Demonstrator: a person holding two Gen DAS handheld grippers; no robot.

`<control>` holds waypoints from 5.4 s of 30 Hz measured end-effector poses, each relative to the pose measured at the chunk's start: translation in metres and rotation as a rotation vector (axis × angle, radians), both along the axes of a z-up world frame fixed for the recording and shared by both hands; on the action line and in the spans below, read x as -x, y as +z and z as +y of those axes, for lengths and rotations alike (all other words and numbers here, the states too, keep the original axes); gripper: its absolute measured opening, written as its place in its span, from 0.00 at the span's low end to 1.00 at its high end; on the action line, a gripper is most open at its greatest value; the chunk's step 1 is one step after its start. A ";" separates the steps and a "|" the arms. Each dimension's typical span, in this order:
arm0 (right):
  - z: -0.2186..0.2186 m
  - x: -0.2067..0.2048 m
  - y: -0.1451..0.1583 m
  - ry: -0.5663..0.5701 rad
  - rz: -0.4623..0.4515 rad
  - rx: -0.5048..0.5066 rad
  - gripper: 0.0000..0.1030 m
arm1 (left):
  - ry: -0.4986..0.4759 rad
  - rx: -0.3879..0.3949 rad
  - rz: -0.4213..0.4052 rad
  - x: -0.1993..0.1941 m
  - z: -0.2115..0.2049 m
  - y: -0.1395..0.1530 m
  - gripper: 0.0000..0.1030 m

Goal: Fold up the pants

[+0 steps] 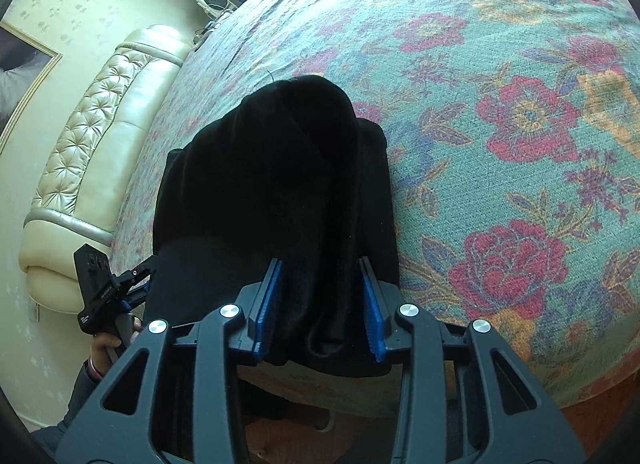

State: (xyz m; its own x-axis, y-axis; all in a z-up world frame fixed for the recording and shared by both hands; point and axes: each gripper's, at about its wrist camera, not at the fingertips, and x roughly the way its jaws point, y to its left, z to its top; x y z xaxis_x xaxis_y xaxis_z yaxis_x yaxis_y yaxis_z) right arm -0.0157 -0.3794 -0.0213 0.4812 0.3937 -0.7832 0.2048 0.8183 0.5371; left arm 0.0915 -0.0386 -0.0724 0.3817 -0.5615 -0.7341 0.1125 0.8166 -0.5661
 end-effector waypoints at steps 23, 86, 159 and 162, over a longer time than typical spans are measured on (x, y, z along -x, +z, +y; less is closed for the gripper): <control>-0.020 0.024 0.002 -0.086 0.003 -0.036 0.81 | -0.060 0.018 -0.189 -0.016 0.004 0.052 0.84; -0.065 -0.064 -0.051 -0.102 -0.029 -0.352 0.89 | -0.043 0.357 0.134 -0.108 0.016 -0.021 0.71; 0.004 -0.045 -0.019 0.059 0.023 0.082 0.92 | -0.227 0.282 0.024 -0.055 -0.027 -0.016 0.84; -0.005 -0.042 -0.018 0.038 0.006 0.045 0.92 | -0.232 0.295 0.036 -0.055 -0.026 -0.016 0.84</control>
